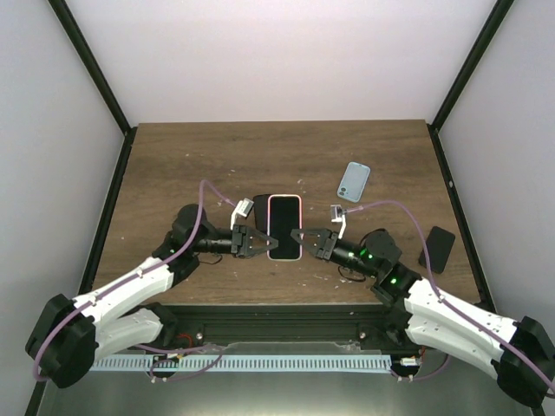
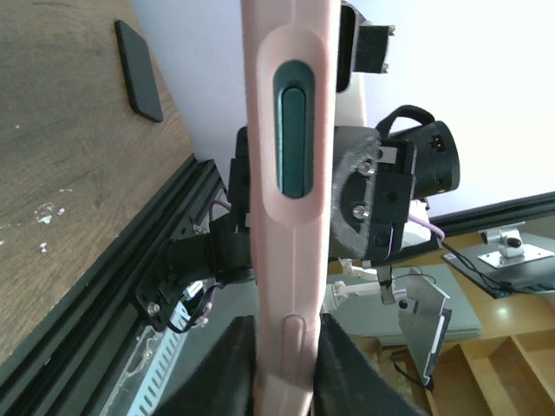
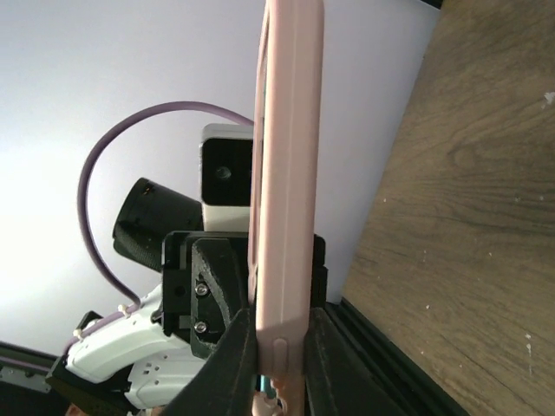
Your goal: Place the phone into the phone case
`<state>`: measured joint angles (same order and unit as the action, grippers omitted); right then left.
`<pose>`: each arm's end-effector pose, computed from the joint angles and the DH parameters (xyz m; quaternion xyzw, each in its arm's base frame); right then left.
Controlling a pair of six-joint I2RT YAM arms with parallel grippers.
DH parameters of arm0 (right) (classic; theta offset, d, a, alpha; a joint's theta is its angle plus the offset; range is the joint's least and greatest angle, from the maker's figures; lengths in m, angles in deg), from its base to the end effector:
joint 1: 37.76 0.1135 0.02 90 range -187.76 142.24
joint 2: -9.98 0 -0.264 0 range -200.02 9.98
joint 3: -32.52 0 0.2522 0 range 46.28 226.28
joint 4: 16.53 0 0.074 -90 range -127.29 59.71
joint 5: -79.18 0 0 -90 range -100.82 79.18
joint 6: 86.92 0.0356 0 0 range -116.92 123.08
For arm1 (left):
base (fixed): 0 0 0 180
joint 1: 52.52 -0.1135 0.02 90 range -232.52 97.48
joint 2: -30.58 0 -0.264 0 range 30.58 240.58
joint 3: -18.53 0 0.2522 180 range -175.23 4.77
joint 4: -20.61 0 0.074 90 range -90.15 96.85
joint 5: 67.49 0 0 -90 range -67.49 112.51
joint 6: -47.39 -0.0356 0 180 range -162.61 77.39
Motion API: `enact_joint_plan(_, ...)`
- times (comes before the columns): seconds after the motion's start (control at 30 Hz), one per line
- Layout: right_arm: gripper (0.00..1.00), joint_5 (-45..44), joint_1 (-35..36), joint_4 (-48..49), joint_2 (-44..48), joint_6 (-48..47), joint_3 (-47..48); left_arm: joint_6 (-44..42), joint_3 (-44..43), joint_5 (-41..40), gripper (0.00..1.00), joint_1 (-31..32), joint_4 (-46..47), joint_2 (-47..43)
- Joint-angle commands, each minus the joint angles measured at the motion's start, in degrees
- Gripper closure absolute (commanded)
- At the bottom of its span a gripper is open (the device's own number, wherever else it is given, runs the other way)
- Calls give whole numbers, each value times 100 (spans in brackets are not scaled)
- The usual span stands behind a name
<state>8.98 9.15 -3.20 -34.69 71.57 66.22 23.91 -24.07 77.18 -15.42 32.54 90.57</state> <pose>0.1191 0.1450 0.2555 0.0058 0.6932 0.6644 0.2792 0.1602 -0.1576 0.2577 0.1318 0.7142 -0.6797 0.1024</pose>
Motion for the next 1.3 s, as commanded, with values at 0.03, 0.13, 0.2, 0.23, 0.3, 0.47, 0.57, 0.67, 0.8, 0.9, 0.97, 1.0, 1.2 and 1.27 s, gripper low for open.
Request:
enact_joint_plan(0.03,99,88,55,362,36,93,275,16,-232,-156,58,49,5,-102)
enact_joint_plan(0.13,99,-243,56,510,79,336,283,138,-146,-245,46,122,194,-131)
enact_joint_plan(0.2,99,-354,57,601,65,404,333,240,-61,-303,46,211,391,-116)
enact_joint_plan(0.23,99,-387,55,633,56,437,361,289,-35,-310,46,252,478,-83)
enact_joint_plan(0.3,99,-469,55,660,60,498,379,387,14,-331,48,278,635,-51)
enact_joint_plan(0.47,99,-886,57,685,326,690,192,392,91,-394,47,281,652,-92)
enact_joint_plan(0.57,99,-1027,60,610,441,739,136,390,107,-388,49,295,647,-60)
enact_joint_plan(0.67,99,-995,56,606,406,764,134,420,114,-412,63,304,684,-17)
enact_joint_plan(0.8,99,-888,58,681,254,829,99,428,96,-417,84,298,697,52)
enact_joint_plan(0.9,96,-812,60,679,159,842,79,445,111,-421,97,298,733,52)
enact_joint_plan(0.97,90,-715,60,606,112,807,102,403,92,-424,100,289,644,28)
enact_joint_plan(1.0,87,-673,56,570,95,764,113,313,42,-452,100,290,448,6)
enact_joint_plan(1.2,80,-445,57,175,187,451,162,-108,-83,-664,100,297,-298,-162)
enact_joint_plan(1.27,92,-373,62,18,232,334,195,-215,-134,-707,86,293,-481,-199)
